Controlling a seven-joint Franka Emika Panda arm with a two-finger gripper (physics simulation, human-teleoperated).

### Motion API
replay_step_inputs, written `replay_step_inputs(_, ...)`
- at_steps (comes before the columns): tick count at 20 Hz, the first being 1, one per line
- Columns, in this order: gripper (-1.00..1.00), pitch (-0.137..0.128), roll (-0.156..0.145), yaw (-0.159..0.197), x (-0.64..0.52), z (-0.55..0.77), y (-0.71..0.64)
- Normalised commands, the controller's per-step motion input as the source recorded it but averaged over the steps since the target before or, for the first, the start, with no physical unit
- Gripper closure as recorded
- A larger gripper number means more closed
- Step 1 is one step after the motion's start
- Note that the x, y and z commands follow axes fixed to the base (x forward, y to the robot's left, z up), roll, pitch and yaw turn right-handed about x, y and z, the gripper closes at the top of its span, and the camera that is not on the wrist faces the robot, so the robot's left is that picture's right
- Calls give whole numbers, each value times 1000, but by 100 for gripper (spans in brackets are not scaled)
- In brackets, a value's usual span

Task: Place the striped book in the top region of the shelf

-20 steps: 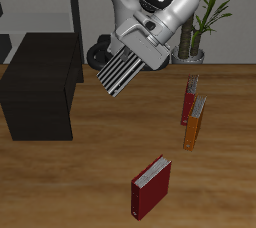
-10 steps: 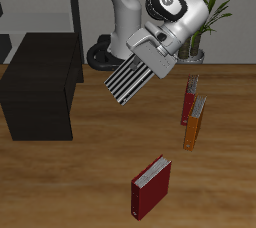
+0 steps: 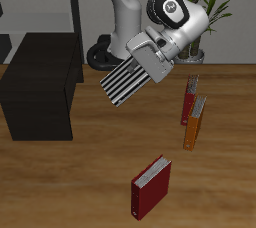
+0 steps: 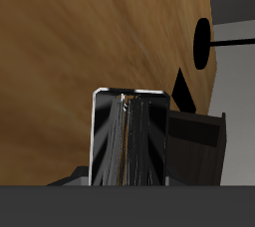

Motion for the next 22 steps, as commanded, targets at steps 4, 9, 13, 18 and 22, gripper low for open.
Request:
replay_step_inputs(4, 100, 24, -78, -21, 42, -40, -317)
replay_step_inputs(9, 100, 16, -39, -5, 43, -84, -216)
replay_step_inputs(13, 100, 1, -23, -9, 15, -51, -100)
replay_step_inputs(18, 100, 9, -16, 3, -33, -71, -95)
replay_step_inputs(22, 100, 13, -17, -3, 17, -21, -40)
